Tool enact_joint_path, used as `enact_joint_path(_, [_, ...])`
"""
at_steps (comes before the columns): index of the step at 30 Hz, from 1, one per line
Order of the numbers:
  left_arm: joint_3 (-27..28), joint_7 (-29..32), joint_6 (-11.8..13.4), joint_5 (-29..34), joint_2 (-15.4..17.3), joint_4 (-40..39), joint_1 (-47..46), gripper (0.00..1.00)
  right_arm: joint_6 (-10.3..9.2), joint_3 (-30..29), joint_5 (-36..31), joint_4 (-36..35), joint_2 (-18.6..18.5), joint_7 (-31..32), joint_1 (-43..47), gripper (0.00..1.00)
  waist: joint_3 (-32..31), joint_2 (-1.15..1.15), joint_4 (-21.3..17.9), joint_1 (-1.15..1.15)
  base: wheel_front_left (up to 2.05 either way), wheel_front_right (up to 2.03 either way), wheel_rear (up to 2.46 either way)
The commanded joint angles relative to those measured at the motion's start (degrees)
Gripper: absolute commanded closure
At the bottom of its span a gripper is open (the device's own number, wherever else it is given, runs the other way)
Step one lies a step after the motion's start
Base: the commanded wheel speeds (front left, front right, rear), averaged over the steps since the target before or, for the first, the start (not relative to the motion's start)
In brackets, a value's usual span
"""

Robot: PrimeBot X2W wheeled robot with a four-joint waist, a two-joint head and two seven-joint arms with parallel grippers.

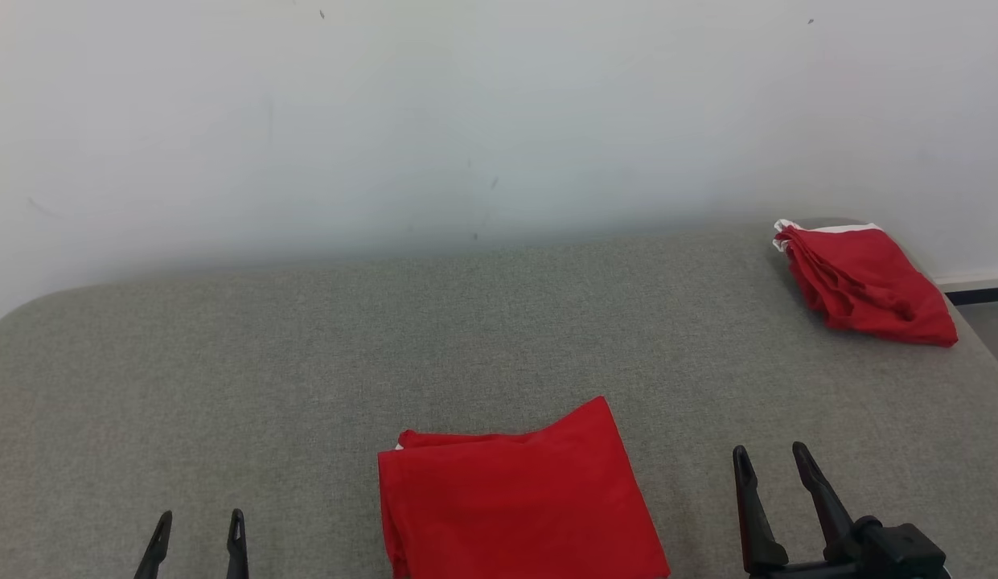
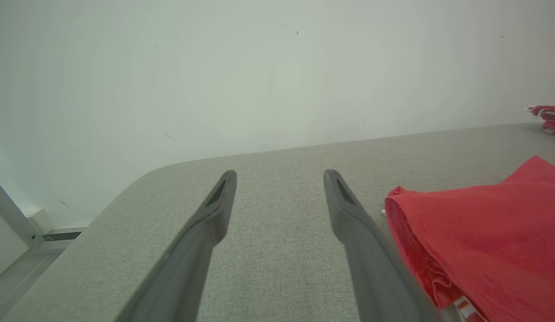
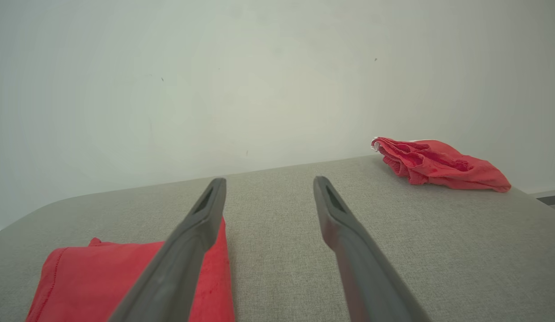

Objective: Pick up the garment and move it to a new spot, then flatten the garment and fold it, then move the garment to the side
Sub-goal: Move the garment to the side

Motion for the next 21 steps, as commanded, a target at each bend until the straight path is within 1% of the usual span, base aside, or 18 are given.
enact_joint_path(1, [0.0, -0.2, -0.1, -0.2, 0.1, 0.2, 0.7, 0.00, -0.14, 0.1, -0.2, 0.0, -0.2, -0.3, 0.0, 0.00, 0.1, 0.00, 0.0, 0.00, 0.00, 0.00, 0.00])
enact_joint_path(15, [-0.1, -0.2, 0.3, -0.4, -0.1, 0.4, 0.3, 0.00, -0.14, 0.0, -0.5, 0.0, -0.1, -0.3, -0.2, 0.00, 0.4, 0.00, 0.6, 0.00, 0.00, 0.00, 0.00])
enact_joint_path(21, [-0.3, -0.2, 0.3, -0.4, -0.2, 0.6, -0.2, 0.00, -0.14, 1.1, -0.9, 0.4, -1.0, -0.3, -1.8, 0.00, 0.8, 0.00, 1.5, 0.00, 0.00, 0.00, 0.00])
